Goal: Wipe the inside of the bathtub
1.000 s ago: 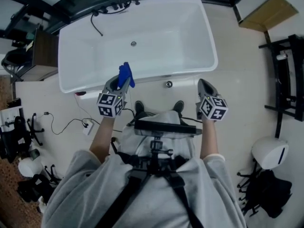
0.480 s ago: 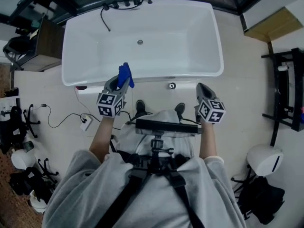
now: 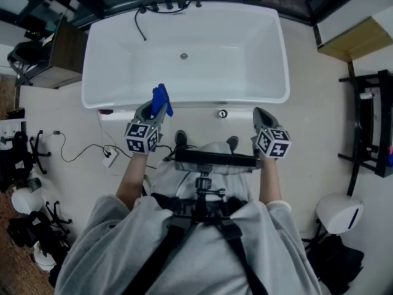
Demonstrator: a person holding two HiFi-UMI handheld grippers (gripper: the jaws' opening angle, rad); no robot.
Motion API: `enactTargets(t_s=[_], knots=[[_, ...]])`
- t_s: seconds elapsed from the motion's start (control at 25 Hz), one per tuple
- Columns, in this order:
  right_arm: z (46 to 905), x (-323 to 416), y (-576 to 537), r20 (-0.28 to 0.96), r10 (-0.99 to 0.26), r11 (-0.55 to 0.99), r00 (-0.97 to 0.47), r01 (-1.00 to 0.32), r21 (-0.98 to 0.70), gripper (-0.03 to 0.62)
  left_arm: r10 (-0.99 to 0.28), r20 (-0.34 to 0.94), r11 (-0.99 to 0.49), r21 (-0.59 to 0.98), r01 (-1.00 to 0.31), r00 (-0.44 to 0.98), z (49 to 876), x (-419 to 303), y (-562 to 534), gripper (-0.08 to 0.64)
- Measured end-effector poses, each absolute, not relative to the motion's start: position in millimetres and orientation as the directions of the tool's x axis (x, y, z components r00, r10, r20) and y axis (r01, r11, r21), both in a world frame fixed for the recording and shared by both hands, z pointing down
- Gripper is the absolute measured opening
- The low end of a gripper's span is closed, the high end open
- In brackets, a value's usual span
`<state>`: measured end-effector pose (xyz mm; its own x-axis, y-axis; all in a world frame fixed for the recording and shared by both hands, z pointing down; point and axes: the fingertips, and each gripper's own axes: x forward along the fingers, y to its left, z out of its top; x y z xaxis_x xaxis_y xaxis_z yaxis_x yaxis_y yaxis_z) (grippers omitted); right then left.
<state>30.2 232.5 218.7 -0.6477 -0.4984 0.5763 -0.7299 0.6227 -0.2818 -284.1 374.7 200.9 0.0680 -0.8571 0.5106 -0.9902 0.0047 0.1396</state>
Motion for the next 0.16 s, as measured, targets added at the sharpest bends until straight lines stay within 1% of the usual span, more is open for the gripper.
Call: enactTargets(t_s=[0.16], knots=[[226.3,32.4,225.8,0.583,-0.493,0.624,-0.646,-0.729,-0.281,0.008,-0.855,0.514,0.005,0.140,-0.990,0.069,206.5,-283.5,367.3,0.126]])
